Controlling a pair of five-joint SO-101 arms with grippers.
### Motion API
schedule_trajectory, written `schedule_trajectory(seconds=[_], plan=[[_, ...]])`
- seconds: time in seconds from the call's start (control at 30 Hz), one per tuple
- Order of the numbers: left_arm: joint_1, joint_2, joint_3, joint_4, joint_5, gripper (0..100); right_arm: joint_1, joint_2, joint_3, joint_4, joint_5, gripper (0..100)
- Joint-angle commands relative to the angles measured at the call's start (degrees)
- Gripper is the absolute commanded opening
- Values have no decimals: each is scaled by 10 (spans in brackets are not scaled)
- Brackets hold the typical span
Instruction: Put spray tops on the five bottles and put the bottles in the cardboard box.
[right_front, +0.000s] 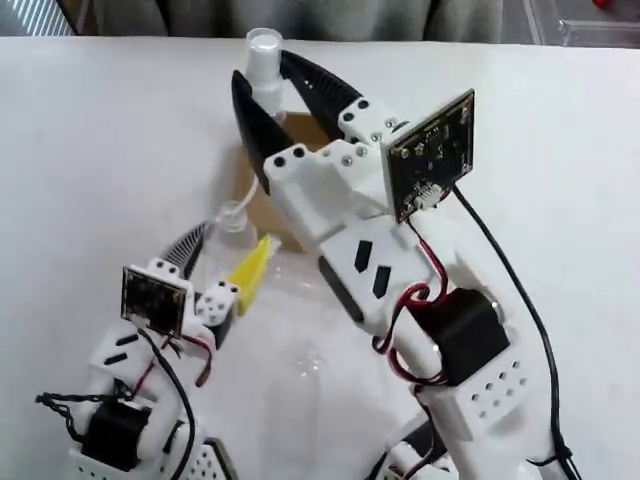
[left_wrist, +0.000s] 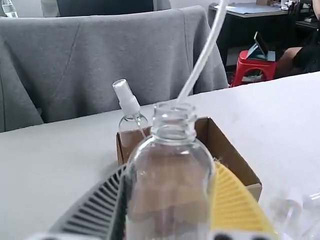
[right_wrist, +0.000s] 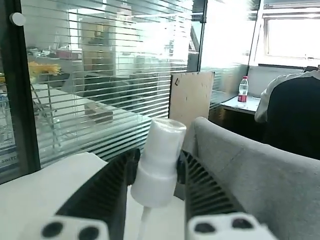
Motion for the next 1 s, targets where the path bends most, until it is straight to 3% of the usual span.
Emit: schedule_trajectory(seconds=[0.0, 0.17, 0.4, 0.67, 0.97], plan=[[8, -6, -11, -16, -6, 42, -3, -15, 33, -47, 4, 15], [7, -6, -11, -16, -6, 42, -7, -15, 76, -73, 1, 15], [7, -6, -11, -16, -6, 42, -8, -15, 86, -40, -82, 15], [6, -6, -10, -16, -6, 42, -39, -15, 87, 24, -85, 15], [6, -6, -10, -16, -6, 42, -57, -81, 183, 17, -85, 15]])
